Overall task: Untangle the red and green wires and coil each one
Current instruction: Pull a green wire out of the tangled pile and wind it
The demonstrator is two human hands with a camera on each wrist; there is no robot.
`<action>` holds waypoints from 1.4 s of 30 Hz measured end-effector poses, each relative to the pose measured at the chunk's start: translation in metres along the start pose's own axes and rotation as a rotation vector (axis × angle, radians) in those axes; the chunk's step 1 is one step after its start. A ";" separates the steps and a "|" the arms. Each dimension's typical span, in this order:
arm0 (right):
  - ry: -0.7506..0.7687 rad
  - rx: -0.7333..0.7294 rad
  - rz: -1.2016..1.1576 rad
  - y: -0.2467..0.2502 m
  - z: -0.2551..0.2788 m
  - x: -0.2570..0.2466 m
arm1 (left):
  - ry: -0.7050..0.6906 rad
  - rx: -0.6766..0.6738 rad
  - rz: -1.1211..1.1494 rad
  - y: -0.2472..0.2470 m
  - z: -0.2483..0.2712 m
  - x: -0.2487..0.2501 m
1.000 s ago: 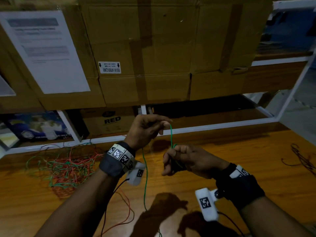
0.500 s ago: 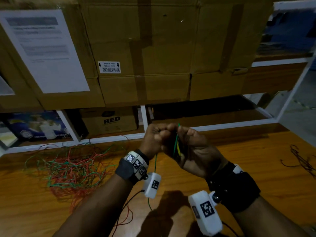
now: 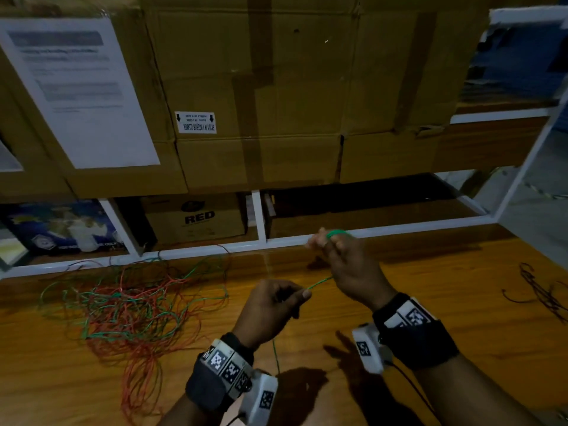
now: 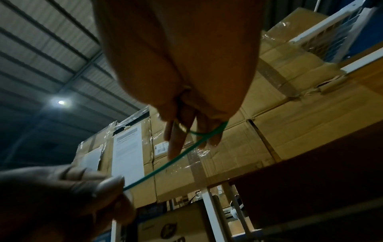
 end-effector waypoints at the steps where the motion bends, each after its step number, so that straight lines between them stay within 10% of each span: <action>1: 0.028 -0.106 0.105 -0.009 0.004 -0.002 | -0.014 0.040 -0.056 0.009 0.002 0.002; 7: 0.028 -0.561 0.098 -0.031 0.027 -0.020 | -0.190 0.096 -0.297 0.040 0.010 0.029; 13: 0.012 -0.820 -0.372 -0.024 0.041 -0.036 | -0.445 -0.059 -0.060 0.056 0.008 0.068; 24: 0.067 -0.941 -0.876 -0.022 0.054 -0.049 | -0.324 -0.243 0.030 0.045 -0.029 0.109; 33: 0.014 -0.581 -1.702 -0.014 0.035 -0.061 | -0.250 -0.031 0.422 -0.003 -0.036 0.055; 37: -0.048 -0.502 -1.854 0.001 0.025 -0.060 | 0.011 -0.022 0.601 -0.040 -0.014 0.014; 42: -0.278 0.099 -1.623 0.031 0.008 -0.027 | 0.050 0.034 0.458 -0.050 0.010 -0.010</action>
Point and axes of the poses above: each hand's wrist, its own z-axis away from the middle knuckle, its own y-axis out of the back of the hand, x = y × z, the point moved 5 cm from there along -z, towards the middle knuckle, and after that the axes turned 15 degrees about z, right-handed, at the moved point
